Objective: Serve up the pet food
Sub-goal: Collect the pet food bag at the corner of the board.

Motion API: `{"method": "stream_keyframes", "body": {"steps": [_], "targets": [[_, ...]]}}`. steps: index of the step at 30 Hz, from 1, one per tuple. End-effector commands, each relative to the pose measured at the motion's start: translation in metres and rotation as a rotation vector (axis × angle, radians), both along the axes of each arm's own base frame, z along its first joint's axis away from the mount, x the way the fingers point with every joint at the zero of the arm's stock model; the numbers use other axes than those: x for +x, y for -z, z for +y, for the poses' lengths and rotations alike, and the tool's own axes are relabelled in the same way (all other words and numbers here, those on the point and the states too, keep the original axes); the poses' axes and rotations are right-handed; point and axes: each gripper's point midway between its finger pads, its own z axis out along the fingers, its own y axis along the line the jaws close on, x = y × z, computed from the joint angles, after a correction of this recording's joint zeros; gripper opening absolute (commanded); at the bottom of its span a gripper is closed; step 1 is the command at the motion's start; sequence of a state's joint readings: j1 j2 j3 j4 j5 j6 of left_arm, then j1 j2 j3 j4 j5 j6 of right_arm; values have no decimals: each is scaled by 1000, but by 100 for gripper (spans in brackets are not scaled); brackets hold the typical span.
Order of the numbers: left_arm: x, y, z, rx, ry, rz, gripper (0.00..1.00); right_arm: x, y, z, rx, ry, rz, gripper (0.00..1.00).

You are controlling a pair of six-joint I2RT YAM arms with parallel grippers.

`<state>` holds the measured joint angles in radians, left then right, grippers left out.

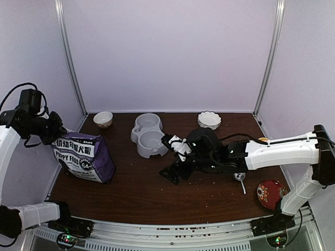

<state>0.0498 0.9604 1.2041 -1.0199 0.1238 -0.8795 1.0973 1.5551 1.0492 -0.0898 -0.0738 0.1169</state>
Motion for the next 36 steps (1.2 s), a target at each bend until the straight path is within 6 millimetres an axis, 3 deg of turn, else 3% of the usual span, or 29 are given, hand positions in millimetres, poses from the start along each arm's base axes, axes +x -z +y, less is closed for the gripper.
{"method": "stream_keyframes", "body": {"steps": [1, 14, 22, 36], "targets": [[16, -81, -15, 75, 166, -276, 0, 0, -15, -7, 26, 24, -10, 100], [10, -120, -50, 49, 398, -365, 0, -4, -28, -11, 39, 27, -22, 100], [4, -140, -59, 46, 467, -399, 0, -8, -36, -15, 45, 33, -32, 100], [1, -127, -82, 34, 636, -312, 0, -13, -46, -15, 62, 24, -39, 100]]}}
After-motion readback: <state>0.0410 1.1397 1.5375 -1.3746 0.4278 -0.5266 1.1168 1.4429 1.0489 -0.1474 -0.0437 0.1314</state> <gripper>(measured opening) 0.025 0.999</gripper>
